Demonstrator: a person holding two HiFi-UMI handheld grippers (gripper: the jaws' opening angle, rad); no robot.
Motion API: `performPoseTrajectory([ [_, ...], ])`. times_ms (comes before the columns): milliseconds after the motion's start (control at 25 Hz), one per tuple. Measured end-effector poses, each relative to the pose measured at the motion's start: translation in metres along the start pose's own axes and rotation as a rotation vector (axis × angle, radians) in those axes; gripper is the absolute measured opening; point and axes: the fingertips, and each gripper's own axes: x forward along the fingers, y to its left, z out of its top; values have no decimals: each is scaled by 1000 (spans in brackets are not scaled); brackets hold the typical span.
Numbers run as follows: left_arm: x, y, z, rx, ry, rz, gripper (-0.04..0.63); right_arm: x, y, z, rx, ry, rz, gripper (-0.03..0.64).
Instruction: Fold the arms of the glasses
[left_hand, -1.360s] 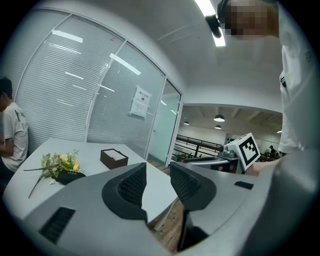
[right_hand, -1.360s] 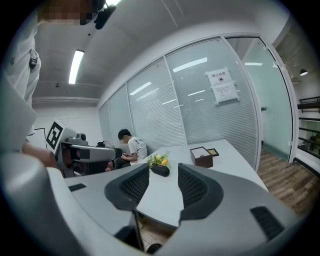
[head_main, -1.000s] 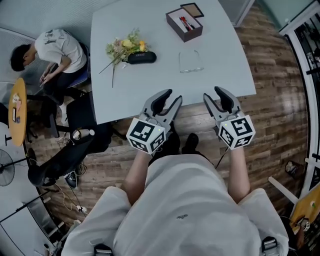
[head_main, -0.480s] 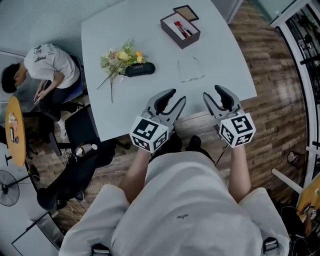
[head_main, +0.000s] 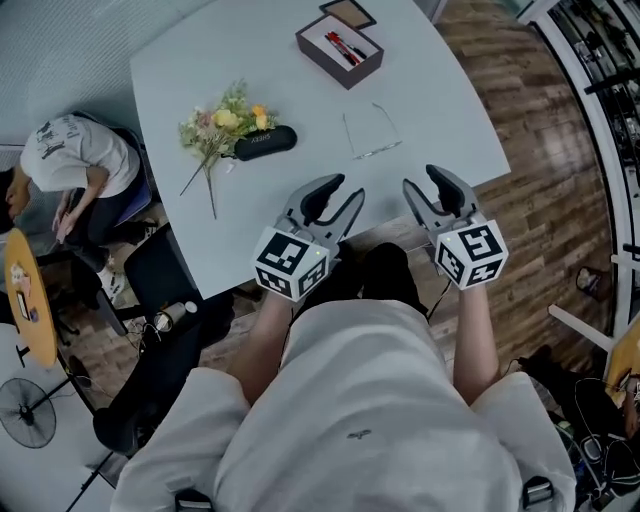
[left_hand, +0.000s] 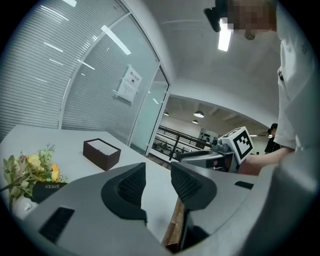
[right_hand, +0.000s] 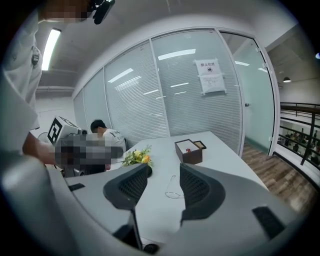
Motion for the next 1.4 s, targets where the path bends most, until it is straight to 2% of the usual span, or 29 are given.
performPoseTrajectory([
  [240, 11, 9, -9, -21, 30, -7, 147, 6, -1, -16, 29, 42, 0, 190],
  [480, 29, 19, -13, -21, 58, 21, 147, 21, -19, -18, 29, 69, 42, 190],
  [840, 61, 39, -33, -54, 129, 113, 147, 60, -50, -25, -14, 142, 161, 193],
  [1240, 88, 67, -67, -118, 204, 246, 147, 96, -79, -54, -73, 260, 293, 207],
  [1400, 96, 75, -75, -100, 235, 282, 147, 107, -86, -60, -97, 285, 339, 209],
])
